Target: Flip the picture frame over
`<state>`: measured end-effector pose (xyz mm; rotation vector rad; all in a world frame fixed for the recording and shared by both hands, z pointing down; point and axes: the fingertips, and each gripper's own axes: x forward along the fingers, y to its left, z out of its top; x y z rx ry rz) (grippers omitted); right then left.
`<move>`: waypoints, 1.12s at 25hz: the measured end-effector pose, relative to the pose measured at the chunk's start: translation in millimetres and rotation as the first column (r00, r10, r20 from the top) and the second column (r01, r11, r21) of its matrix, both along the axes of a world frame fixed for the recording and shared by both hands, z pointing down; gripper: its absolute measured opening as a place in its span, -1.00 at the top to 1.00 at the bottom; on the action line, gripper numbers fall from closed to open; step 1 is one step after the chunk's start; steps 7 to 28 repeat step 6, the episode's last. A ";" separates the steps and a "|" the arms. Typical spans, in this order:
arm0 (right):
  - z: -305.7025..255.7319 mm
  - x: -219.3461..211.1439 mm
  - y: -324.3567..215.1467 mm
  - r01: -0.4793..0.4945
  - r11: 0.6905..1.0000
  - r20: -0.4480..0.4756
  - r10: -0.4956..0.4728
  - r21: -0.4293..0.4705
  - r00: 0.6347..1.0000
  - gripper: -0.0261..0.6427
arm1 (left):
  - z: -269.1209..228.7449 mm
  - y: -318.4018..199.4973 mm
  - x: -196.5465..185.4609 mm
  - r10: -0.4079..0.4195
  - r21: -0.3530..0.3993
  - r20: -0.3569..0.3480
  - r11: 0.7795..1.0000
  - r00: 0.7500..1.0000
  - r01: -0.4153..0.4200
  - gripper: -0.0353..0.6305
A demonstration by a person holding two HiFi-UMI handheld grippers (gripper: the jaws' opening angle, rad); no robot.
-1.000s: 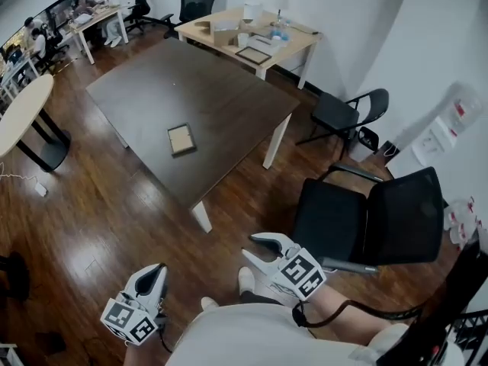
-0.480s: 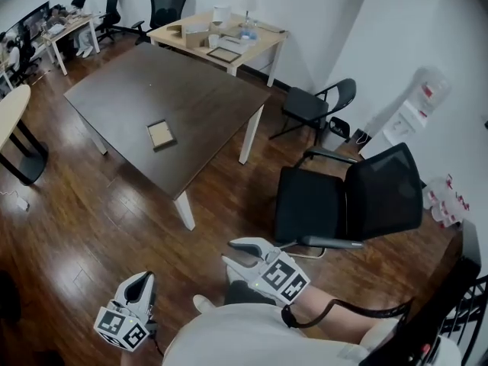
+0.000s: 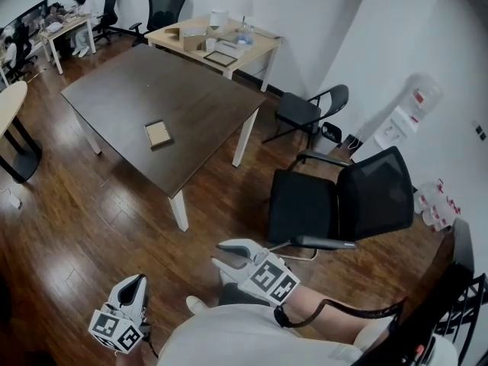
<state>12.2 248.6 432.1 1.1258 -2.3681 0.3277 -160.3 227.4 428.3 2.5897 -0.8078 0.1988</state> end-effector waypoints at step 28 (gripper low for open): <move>1.2 -15.7 -4.8 0.020 1.000 -0.005 -0.020 0.004 1.000 0.60 | 5.9 0.3 -16.2 -0.005 0.004 0.015 1.000 1.000 0.005 0.88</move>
